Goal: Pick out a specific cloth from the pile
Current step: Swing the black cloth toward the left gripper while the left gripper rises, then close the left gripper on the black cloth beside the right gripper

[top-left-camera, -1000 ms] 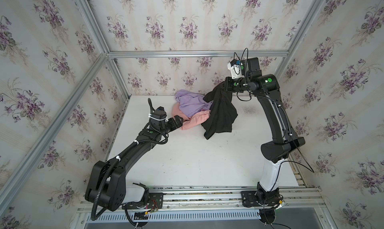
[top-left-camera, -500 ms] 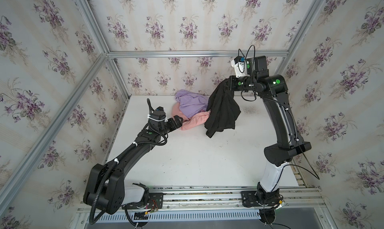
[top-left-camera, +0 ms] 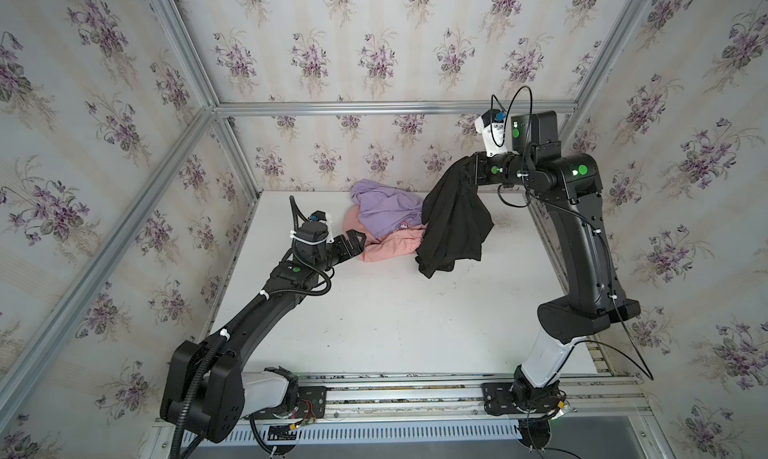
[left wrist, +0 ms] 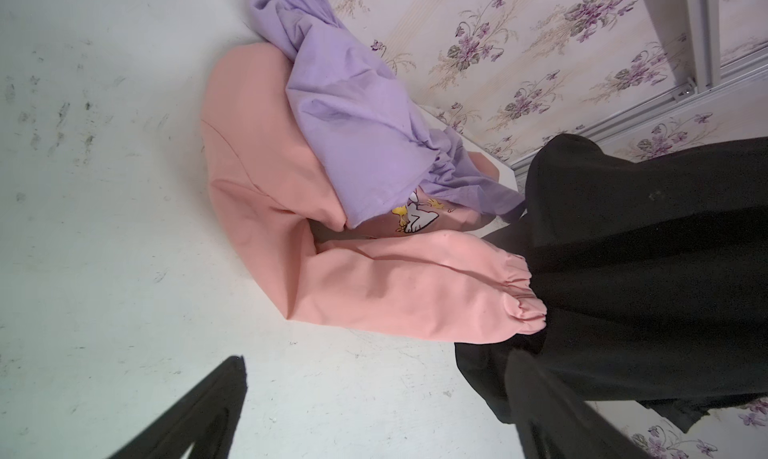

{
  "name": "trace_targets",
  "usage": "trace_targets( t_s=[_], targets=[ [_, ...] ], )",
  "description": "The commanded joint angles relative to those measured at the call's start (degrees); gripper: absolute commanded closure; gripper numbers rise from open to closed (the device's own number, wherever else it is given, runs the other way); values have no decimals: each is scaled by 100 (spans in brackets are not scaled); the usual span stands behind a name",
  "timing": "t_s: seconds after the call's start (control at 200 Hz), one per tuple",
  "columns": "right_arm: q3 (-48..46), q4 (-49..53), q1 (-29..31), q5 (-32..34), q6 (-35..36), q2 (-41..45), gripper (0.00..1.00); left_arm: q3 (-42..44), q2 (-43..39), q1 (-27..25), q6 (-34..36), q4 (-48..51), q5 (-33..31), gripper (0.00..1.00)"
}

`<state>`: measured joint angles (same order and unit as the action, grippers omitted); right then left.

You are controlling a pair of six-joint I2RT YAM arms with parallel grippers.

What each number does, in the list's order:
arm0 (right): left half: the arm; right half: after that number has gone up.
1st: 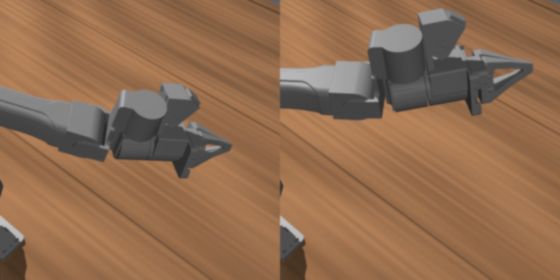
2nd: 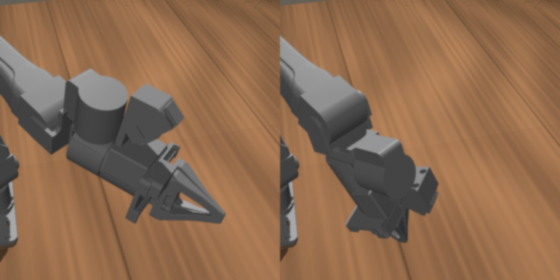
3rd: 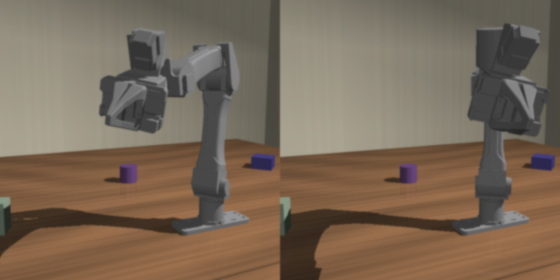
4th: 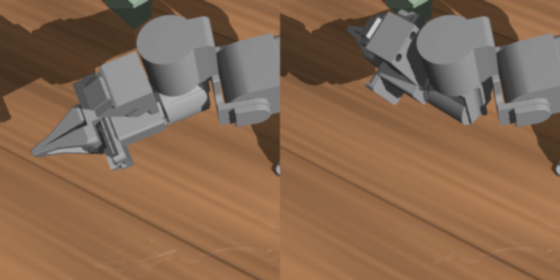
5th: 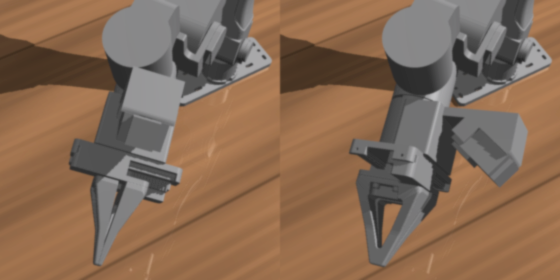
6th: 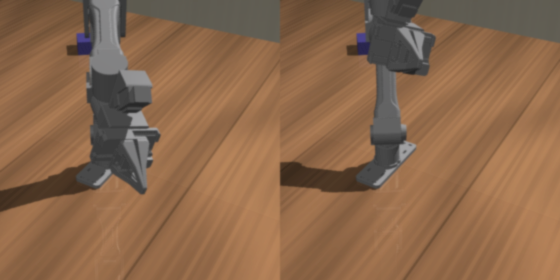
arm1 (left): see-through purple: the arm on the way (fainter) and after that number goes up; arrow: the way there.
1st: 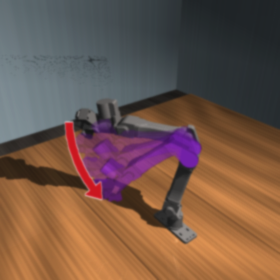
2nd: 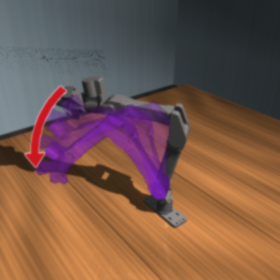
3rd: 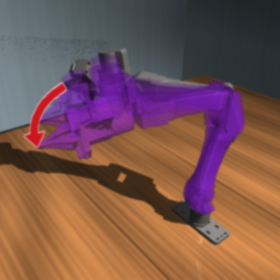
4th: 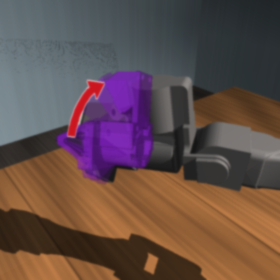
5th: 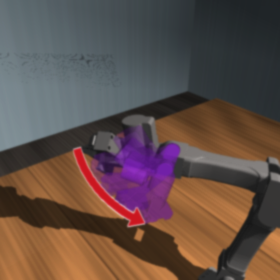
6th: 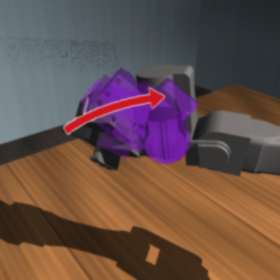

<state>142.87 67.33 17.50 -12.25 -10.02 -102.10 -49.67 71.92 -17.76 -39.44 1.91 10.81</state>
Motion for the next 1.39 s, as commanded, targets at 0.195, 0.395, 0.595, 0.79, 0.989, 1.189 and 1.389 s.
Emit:
trace_targets(
  t_s=[0.195, 0.395, 0.595, 0.79, 0.989, 1.189, 1.389],
  targets=[
    [101, -46, -5, -164, 152, 438, 100, -96, -491, -8, 316, 55, 29, 0],
    [101, 152, -3, -347, 160, 720, 100, -205, -611, -8, 438, 64, 205, 1],
    [71, 466, -1, -810, 357, 1032, 100, -387, -891, -250, 819, 81, 612, 2],
    [-459, 255, -1, -1693, 456, 1538, 100, -672, -1242, -692, 1467, 99, 934, 2],
    [-1264, -388, -1, -2844, 496, 2036, 100, -971, -1509, -1351, 2656, 105, 1326, 2],
    [-2027, -1269, 8, -3701, 87, 2333, 100, -1380, -1508, -2164, 3510, 108, 996, 2],
    [-2748, -2142, 166, -4019, -341, 2455, 100, -1910, -1246, -2508, 3701, 152, 870, 1]
  ],
)
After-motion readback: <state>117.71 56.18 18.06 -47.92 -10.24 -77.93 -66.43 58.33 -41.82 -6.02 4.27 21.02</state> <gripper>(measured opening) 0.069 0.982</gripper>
